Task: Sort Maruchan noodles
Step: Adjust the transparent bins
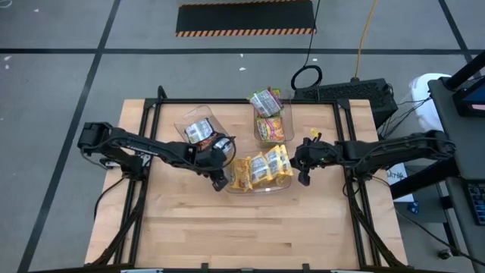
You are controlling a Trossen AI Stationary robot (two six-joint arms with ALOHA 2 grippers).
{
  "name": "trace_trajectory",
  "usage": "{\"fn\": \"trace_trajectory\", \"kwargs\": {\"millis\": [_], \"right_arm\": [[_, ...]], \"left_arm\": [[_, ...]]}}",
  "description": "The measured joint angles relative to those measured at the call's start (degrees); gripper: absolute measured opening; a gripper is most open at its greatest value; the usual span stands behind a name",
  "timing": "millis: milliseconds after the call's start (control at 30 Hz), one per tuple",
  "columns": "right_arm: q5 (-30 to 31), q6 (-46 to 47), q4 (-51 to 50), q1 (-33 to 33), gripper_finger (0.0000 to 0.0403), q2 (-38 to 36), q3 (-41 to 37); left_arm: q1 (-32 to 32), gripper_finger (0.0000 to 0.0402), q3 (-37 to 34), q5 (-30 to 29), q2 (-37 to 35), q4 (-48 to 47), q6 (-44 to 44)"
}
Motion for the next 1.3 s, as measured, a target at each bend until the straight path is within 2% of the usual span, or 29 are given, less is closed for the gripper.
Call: {"fn": "trace_trajectory", "kwargs": {"millis": [167, 567, 733, 900, 1100, 1300], "right_arm": [[0.0, 0.0, -2.6, 0.0, 0.0044, -1.8, 0.0], [0.0, 0.0, -5.5, 0.0, 0.0043, -3.0, 0.1], [0.0, 0.0, -4.8, 0.0, 0.0043, -6.0, 0.1], [0.0, 0.0, -4.4, 0.0, 0.0043, -10.0, 0.1], [0.0, -1.5, 1.2, 0.0, 0.0037, -12.9, 0.0], [0.0, -5.4, 6.7, 0.0, 0.0003, -13.4, 0.0]], "left_arm": [[0.0, 0.0026, 0.1, -1.1, -2.8, -1.7, 2.0], [0.0, 0.0026, 0.1, -1.2, -4.8, -2.4, 1.9], [-0.1, 0.0026, 0.1, -1.5, -9.5, -3.4, 1.3], [-1.2, 0.0026, 0.1, -4.7, -15.4, -13.2, -1.0], [-2.6, 0.0026, 0.1, -10.0, -21.4, -31.1, -8.6], [-1.6, 0.0026, -1.1, -12.9, -21.9, -39.9, -12.7]]}}
